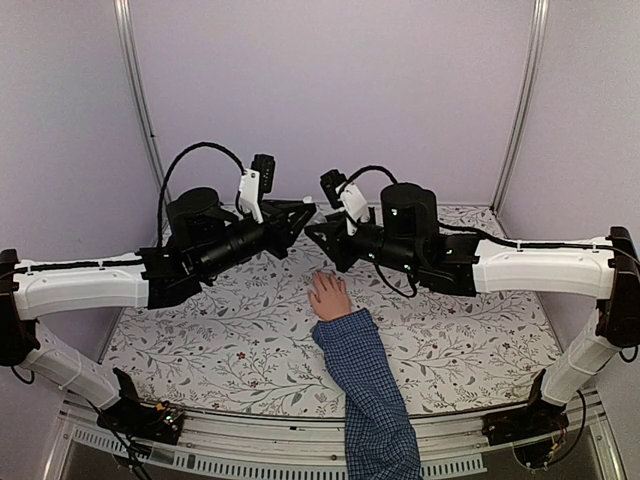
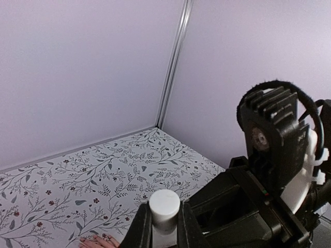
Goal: Paint the nails
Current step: Unscrew the nail polish bottle.
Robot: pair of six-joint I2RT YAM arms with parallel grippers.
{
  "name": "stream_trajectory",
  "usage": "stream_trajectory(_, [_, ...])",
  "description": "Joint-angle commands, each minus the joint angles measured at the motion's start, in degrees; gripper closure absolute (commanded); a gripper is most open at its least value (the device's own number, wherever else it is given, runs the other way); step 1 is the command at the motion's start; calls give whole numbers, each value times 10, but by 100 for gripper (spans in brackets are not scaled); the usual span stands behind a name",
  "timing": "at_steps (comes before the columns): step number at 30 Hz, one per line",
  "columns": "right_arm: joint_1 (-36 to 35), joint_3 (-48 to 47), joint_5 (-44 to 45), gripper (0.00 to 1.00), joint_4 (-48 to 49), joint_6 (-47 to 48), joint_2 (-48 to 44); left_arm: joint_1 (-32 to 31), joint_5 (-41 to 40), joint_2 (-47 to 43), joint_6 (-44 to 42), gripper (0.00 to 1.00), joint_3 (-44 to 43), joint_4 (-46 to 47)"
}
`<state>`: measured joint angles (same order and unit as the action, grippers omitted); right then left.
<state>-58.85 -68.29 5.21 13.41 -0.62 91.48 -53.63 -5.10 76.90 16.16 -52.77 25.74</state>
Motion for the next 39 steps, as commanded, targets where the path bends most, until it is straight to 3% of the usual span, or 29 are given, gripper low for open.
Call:
stream_trajectory(1, [-3, -21, 27, 100, 31, 0, 4, -8, -16, 2, 8, 100, -14, -12])
stream_trajectory(11, [-3, 5, -2, 100, 47, 24, -13, -5, 7, -10, -3, 99, -17, -27])
stream_trajectory(21, [-3, 32, -28, 100, 61, 38, -35, 4, 59, -31, -11, 58, -16, -36])
stream_trajectory(26, [-2, 48, -56, 100, 66, 39, -46, 10, 105, -57, -30, 44, -9, -41])
stream_trajectory(30, [4, 64, -148, 100, 65, 43, -63, 25, 176, -95, -63, 37, 3, -52])
stream_trajectory(39, [17, 71, -401, 100, 49, 40, -88, 53, 385, -148, -136, 36, 8, -96])
